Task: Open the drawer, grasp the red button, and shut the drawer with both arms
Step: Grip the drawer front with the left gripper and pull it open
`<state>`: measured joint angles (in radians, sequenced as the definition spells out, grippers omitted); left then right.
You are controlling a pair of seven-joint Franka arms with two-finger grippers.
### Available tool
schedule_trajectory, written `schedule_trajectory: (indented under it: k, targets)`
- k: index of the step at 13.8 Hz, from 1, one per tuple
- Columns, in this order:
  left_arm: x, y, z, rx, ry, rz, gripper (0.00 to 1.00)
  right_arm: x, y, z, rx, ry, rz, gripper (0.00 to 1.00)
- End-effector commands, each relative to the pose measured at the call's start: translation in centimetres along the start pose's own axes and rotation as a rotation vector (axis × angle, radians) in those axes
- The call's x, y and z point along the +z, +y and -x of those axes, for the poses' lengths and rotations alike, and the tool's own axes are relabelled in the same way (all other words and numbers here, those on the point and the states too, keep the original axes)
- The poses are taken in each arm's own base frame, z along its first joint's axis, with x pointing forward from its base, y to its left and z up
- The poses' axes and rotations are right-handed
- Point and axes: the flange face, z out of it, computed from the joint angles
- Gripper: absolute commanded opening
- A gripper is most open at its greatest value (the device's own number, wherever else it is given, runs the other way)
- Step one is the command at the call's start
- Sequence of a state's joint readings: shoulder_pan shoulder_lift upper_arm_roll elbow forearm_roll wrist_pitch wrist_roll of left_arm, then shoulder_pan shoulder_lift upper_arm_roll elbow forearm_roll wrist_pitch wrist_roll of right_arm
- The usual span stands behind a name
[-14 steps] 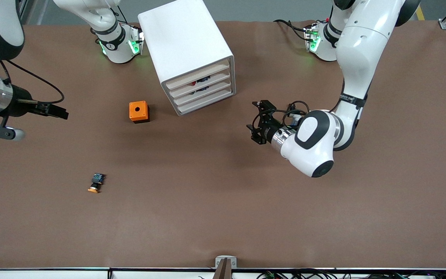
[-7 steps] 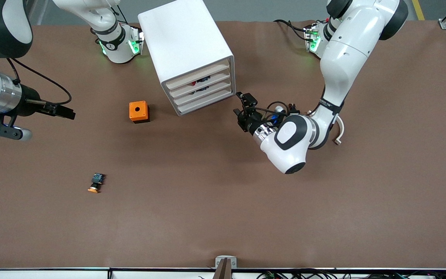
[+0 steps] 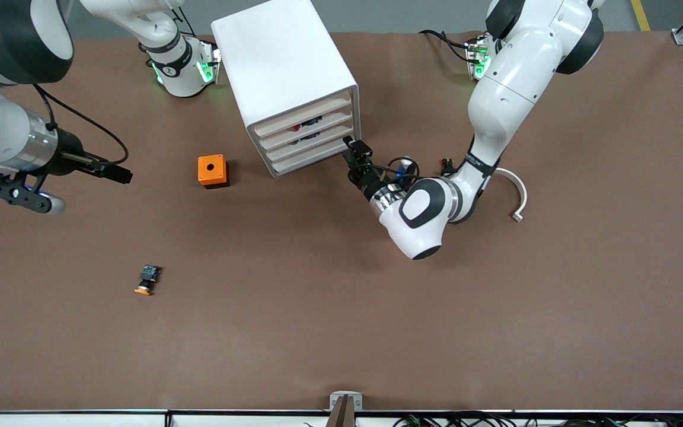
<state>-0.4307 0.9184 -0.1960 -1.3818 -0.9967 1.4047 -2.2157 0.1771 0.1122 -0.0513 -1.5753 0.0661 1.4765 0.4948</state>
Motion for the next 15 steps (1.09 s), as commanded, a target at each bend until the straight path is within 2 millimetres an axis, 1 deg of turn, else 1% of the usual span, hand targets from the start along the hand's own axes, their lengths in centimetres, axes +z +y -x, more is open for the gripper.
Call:
schedule_trajectory:
  k: [1,2,5,7,9,12,13,15]
  targets:
    - [2.0,0.0,0.9,-0.045,0.022,-0.033,0.51,-0.4,-0.6,0.3,0.023,-0.003,-0.009,1.00]
    - [3.1,0.1,1.1,-0.061,0.040,-0.038,0.50,-0.3,-1.1,0.6,0.043,-0.005,-0.005,1.00]
    - [6.5,0.7,0.6,-0.095,0.094,-0.065,0.48,0.1,-2.8,1.6,0.086,-0.008,0.007,1.00]
    - [8.6,0.8,0.2,-0.130,0.141,-0.086,0.44,0.4,-3.0,1.8,0.099,-0.011,0.011,1.00]
    - [10.1,1.0,-0.4,-0.154,0.178,-0.113,0.35,0.5,-3.8,2.2,0.124,-0.009,0.014,1.00]
    - [10.5,0.9,-0.8,-0.184,0.192,-0.120,0.20,0.6,-6.0,3.6,0.165,0.000,0.020,1.00]
    - [10.5,0.9,-0.8,-0.186,0.192,-0.119,0.18,0.7,-6.7,3.9,0.166,0.009,0.018,1.00]
    - [10.2,0.8,-0.7,-0.182,0.187,-0.118,0.13,0.8,-7.0,4.0,0.183,0.011,0.017,1.00]
